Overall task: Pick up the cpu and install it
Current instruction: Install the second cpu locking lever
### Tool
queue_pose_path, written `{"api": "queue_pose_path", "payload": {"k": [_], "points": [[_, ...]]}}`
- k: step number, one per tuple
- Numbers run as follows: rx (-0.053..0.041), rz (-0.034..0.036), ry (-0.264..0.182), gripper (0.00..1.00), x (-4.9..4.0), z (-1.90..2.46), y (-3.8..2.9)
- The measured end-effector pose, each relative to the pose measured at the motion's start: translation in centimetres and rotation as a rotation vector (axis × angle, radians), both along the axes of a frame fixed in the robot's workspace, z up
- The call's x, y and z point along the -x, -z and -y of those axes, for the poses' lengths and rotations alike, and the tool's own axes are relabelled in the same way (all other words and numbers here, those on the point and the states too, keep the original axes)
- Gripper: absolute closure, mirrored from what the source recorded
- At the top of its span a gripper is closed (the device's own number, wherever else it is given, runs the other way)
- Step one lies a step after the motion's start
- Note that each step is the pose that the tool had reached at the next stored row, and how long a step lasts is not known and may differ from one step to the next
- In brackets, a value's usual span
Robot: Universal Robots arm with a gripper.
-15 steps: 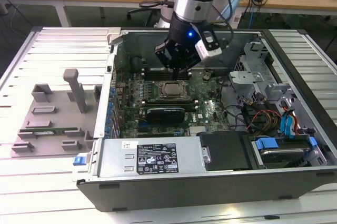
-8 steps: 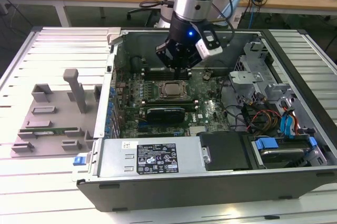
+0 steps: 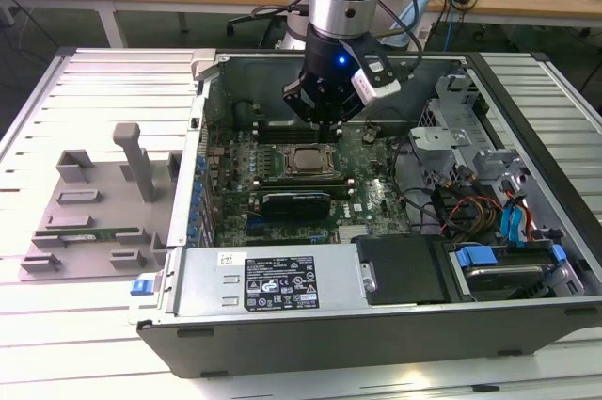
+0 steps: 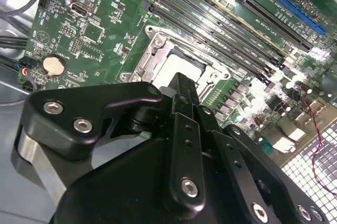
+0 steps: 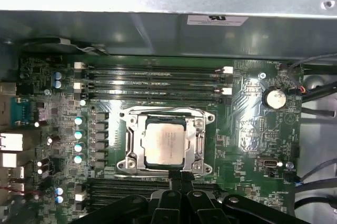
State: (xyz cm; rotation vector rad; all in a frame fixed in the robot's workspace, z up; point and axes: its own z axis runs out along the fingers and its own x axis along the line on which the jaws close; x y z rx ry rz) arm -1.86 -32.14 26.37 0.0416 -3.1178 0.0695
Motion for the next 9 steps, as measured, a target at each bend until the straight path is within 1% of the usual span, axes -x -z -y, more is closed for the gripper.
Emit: {"api": "queue_pose_path", "payload": {"k": [9], "points": [[0.0, 0.0037, 0.0, 0.89, 0.01, 0.0, 0.0]]}}
